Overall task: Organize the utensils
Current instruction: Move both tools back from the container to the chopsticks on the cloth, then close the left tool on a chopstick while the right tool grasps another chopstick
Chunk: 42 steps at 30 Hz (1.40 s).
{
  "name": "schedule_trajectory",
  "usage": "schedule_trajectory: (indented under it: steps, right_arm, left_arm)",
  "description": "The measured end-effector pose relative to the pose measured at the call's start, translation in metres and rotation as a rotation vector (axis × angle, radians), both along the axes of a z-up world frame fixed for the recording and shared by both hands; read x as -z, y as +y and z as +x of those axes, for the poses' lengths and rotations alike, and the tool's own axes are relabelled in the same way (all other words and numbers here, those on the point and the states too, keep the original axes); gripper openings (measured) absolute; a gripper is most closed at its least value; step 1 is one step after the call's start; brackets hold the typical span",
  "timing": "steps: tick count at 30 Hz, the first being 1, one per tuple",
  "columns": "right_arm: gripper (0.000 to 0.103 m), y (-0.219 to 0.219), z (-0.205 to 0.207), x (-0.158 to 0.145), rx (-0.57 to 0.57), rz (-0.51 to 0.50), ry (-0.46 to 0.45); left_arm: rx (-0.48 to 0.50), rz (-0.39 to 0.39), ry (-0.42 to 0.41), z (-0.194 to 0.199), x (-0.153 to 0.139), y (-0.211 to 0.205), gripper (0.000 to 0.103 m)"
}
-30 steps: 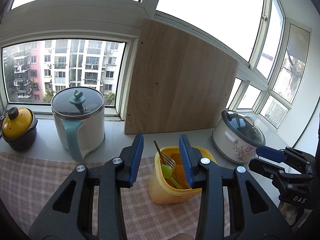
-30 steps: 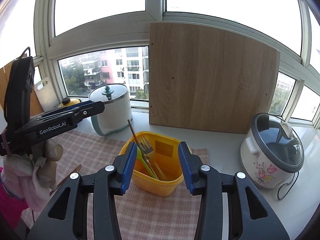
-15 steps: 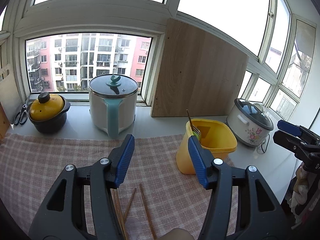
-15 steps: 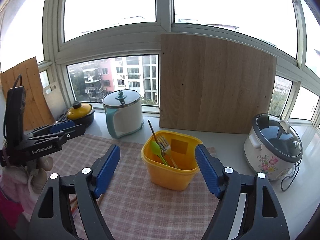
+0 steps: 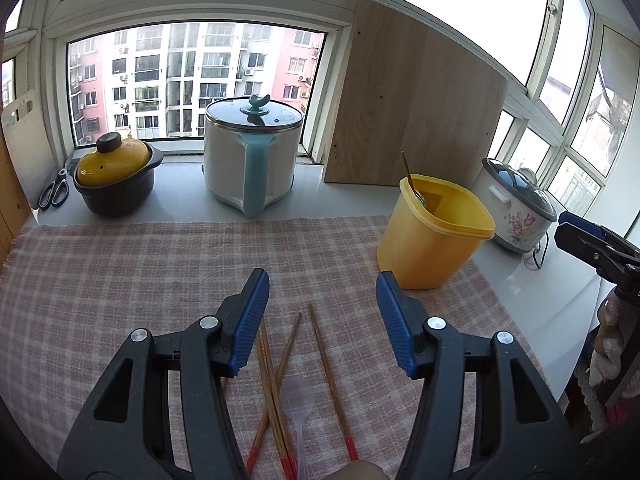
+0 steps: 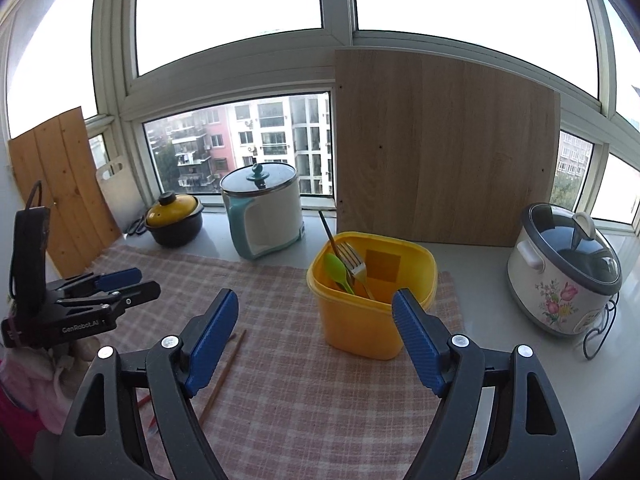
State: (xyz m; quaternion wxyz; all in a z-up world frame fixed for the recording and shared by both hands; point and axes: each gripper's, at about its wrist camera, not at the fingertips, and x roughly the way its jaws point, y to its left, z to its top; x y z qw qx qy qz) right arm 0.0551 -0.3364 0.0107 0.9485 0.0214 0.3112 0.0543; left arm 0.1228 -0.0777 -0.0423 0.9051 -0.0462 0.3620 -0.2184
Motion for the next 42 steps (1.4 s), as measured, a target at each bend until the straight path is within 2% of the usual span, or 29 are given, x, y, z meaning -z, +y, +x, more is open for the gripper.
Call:
schedule_trajectory:
  steps: [15,24,29,32,38,42]
  right_arm:
    - [0.079,0.027,0.001,0.056,-0.059,0.036,0.115]
    - [0.079,0.055,0.023,0.085,-0.117,0.026,0.227]
    - [0.079,0.068,0.038,0.1,-0.135,0.035,0.292]
    - [0.07,0.076,0.047,0.109,-0.147,0.057,0.343]
    - [0.048,0.096,0.065,0.132,-0.179,0.078,0.463]
    - [0.045,0.107,0.078,0.147,-0.188,0.077,0.525]
  left_arm:
    - [-0.051,0.034,0.13,-0.009,0.055,0.05,0.057]
    - [-0.054,0.053,0.215,0.002,0.088,0.065,0.037]
    - [-0.043,0.07,0.263,0.012,0.103,0.066,0.031]
    - [-0.023,0.091,0.291,0.019,0.11,0.064,0.025]
    - [0.041,0.171,0.322,0.028,0.12,0.051,0.025]
    - [0.063,0.207,0.344,0.035,0.126,0.045,0.02]
